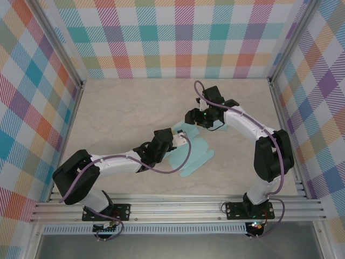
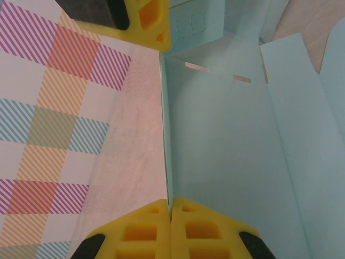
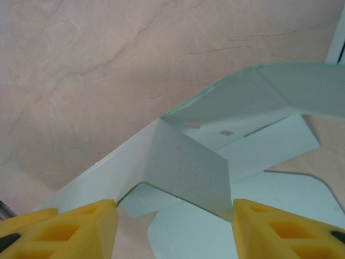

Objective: Fold the paper box

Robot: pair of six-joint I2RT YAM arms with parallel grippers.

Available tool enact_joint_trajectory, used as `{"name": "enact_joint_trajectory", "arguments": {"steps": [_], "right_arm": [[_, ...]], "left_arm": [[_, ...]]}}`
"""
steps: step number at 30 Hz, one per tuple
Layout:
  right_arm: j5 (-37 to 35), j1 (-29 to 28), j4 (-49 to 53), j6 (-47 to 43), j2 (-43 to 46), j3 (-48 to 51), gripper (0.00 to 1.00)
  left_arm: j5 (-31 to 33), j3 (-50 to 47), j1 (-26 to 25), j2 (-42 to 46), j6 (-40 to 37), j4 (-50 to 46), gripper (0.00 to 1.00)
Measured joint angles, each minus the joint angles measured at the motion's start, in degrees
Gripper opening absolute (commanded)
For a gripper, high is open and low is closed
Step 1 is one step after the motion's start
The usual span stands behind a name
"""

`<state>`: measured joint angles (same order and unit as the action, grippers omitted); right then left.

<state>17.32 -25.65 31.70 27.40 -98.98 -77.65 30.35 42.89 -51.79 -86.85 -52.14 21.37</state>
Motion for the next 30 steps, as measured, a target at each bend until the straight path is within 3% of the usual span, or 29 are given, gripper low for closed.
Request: {"name": "enact_joint_trajectory", "arguments": {"steps": [9,17,19,27,30], "right_arm": [[4.20,-0.22,-7.28,2.95,0.09,3.28,0.22],[1.14,-0.02,-12.55,5.27,7.37,11.74,0.08],[-0.44,0.22,-13.62,5.88,9.92,14.12,0.11],[-2.58,0.33,-12.35,6.40,15.47,18.10,0.41],[-2.73,0.72,-10.97,6.19,18.27,18.27,0.46]], "left_arm": [[0.09,0.00,-0.07,0.00,-2.38,0.11,0.00],[-2.56,0.00,-0.87,-0.22,-3.56,1.14,0.00],[-3.37,0.11,-1.07,-0.98,-4.17,2.84,0.00],[-4.61,1.25,-1.33,-2.69,-7.32,5.66,0.00],[-4.85,1.57,-1.33,-2.69,-7.96,6.05,0.00]]}}
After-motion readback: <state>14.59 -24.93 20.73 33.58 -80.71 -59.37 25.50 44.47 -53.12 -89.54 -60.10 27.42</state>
